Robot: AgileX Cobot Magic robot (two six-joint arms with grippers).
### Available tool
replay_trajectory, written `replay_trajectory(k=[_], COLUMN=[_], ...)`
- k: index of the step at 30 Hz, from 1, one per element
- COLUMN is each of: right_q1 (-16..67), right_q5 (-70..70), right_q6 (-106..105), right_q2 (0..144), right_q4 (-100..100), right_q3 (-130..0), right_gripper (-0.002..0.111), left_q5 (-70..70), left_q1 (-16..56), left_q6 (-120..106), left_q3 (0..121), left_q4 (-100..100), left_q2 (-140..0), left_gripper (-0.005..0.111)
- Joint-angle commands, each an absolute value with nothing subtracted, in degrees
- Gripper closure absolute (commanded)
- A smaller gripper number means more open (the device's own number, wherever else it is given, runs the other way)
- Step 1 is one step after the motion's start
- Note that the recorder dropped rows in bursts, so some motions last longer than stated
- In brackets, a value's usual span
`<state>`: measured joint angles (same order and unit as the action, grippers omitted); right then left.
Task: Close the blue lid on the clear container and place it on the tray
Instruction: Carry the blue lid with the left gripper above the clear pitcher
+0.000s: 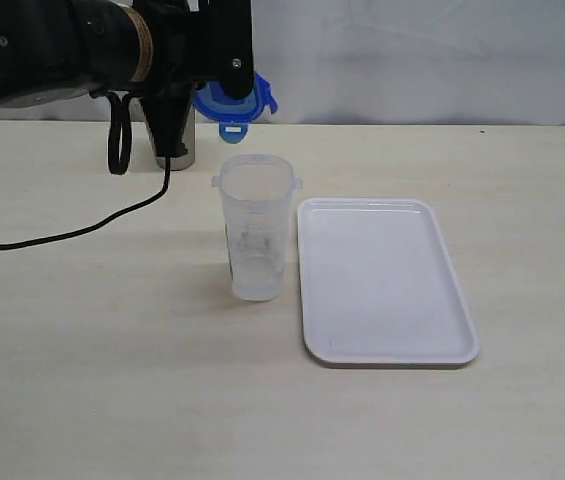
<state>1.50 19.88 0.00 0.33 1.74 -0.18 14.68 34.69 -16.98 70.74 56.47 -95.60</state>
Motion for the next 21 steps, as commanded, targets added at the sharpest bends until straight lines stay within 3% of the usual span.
replay_trajectory(k=[1,8,21], right_q1=[1.49,1.49,1.49], right_q5=[19.69,19.69,19.69], right_q6=[0.00,0.00,0.00], right_q2=[0.00,0.00,0.00], right_q4=[1.65,1.65,1.65], right_q3=[0.00,0.00,0.00], right_gripper=[0.104,0.104,0.104], left_q5=[21.97,25.44,31.44], left_q1=[37.35,41.08,46.78], left_q6=[-13.94,10.94,15.45], left_q3=[70.45,70.45,70.45], left_q4=[59.12,78.89,81.39], left_q2=[-95.63,-95.63,-95.63], left_gripper=[0.107,0.107,0.107])
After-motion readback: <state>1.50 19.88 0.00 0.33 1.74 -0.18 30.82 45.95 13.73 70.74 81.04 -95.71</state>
